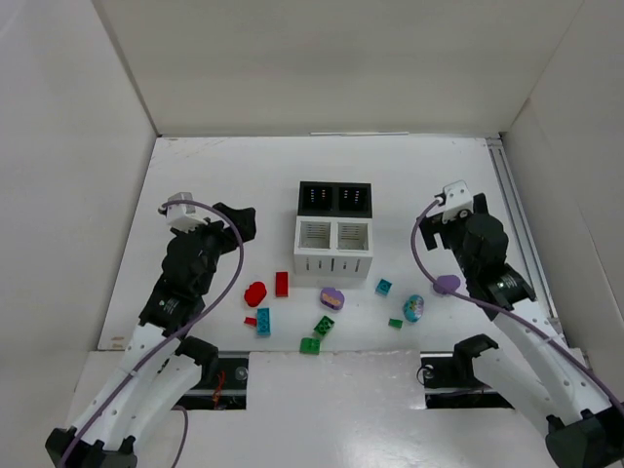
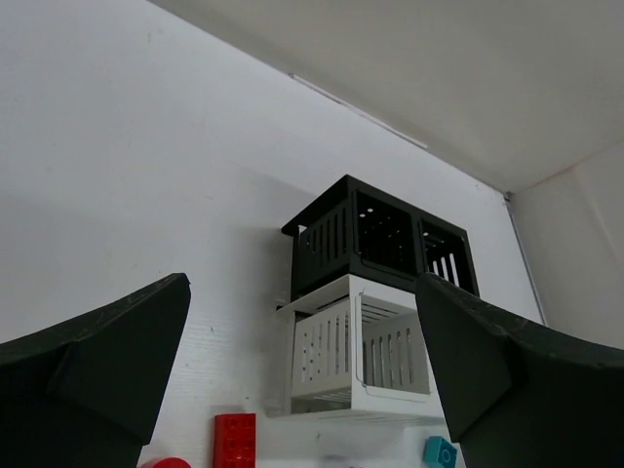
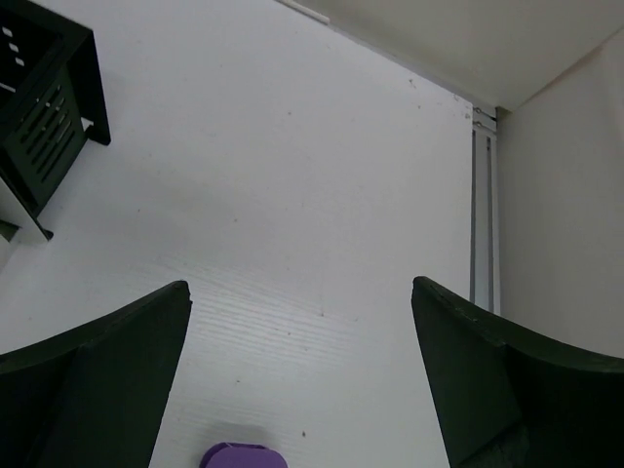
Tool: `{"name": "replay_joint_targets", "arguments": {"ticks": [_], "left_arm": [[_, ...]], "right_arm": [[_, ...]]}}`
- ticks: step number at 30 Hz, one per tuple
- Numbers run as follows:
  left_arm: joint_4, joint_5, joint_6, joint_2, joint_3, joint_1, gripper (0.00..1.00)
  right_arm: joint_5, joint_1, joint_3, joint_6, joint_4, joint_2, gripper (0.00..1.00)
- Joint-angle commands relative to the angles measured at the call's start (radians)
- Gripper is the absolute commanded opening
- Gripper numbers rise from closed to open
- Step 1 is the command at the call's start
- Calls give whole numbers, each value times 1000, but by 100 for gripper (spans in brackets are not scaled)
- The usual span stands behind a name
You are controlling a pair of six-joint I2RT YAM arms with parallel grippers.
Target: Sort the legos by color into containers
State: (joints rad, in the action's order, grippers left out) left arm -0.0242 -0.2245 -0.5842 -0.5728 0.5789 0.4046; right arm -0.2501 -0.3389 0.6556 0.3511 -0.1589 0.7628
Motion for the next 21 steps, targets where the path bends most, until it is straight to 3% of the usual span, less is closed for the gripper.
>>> {"name": "replay_joint_targets", "arguments": {"ticks": [1,5,12,16,21], "left_arm": [[10,28,1,-30,65,0,100],[0,102,1,-50,44,0,100],[-10,185,1,-41,12,0,100],[-35,220,-11,2,-23,0,100],[-45,220,-22,25,-57,0,100]], "right_arm": [[-95,-17,7,-84,-7,-46,99],[-61,-17,-2,-37,30,-16,99],[-233,-17,159,-271,-258,173,99],[-137,4,159,-262,-299,227,100],[-107,57,75,-511,-392,224,100]]}}
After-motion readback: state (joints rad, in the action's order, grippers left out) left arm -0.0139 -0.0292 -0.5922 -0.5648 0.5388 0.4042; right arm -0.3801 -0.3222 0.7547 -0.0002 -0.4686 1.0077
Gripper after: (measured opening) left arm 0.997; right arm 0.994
